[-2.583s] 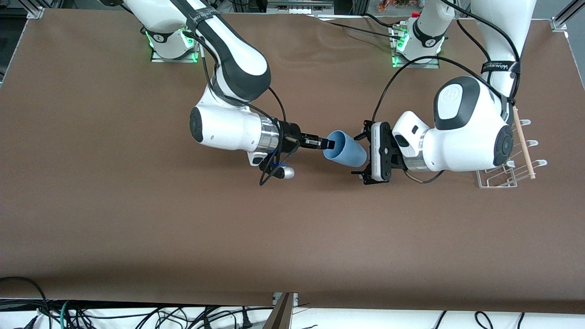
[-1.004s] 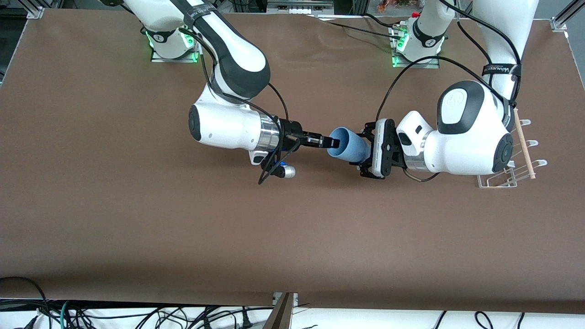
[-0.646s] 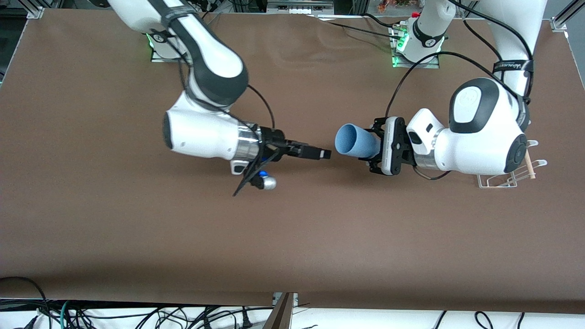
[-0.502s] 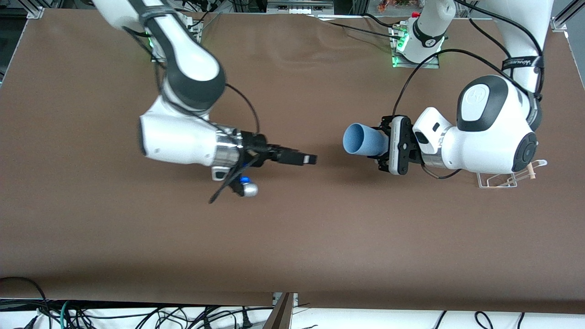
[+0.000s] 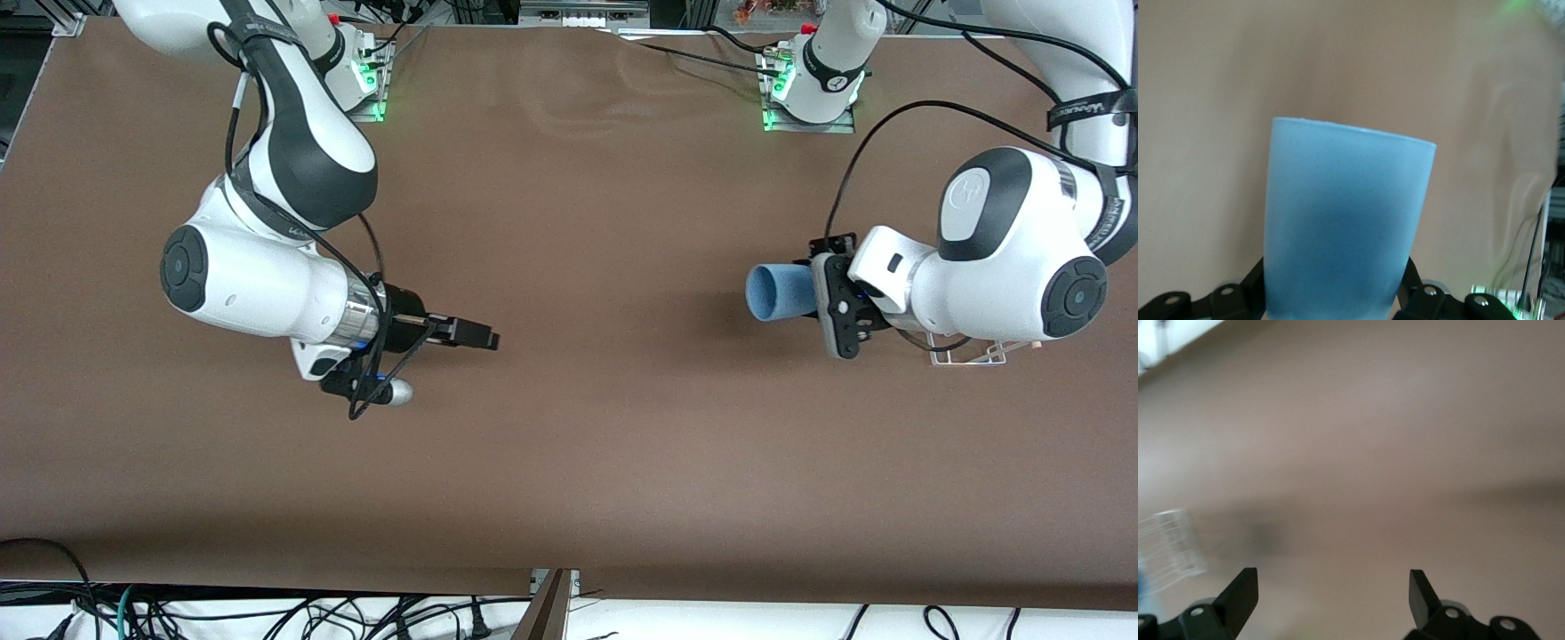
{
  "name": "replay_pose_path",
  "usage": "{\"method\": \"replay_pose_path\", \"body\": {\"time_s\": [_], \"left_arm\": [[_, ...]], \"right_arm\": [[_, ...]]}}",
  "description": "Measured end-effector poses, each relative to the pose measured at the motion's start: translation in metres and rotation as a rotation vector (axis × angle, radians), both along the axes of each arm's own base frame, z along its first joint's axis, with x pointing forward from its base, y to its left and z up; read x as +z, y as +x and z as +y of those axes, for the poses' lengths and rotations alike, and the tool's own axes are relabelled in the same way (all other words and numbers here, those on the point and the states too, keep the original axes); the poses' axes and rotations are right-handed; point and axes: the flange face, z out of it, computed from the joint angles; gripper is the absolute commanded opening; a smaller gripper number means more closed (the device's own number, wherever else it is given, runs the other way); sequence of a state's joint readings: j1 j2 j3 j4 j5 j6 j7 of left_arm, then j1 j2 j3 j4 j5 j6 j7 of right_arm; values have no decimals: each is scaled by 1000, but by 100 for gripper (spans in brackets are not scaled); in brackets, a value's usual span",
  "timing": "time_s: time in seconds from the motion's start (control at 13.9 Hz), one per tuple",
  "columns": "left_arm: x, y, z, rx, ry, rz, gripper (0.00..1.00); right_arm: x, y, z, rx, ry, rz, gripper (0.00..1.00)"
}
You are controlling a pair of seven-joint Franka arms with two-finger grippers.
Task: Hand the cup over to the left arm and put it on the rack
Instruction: 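Retract the right gripper while the left gripper carries the cup to the rack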
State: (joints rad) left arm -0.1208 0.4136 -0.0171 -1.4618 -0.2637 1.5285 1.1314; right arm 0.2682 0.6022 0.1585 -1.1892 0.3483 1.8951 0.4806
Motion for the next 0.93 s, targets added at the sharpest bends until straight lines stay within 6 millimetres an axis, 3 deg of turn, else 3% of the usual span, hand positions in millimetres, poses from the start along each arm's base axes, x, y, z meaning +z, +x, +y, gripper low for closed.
{"method": "replay_pose_path", "body": {"time_s": [0.22, 0.43, 0.72, 0.93], "left_arm": [[2, -3, 26, 4, 240, 7, 17], [6, -6, 46, 22, 436, 12, 21], [23, -3, 71, 14, 593, -19, 21], [48, -10, 70, -34, 763, -11, 21]], "right_arm": [[12, 5, -58, -17, -165, -23, 100], [42, 0, -125, -22, -276, -21, 100], [99, -18, -173, 40, -424, -117, 100], [125, -39, -221, -1, -458, -124, 100]]}}
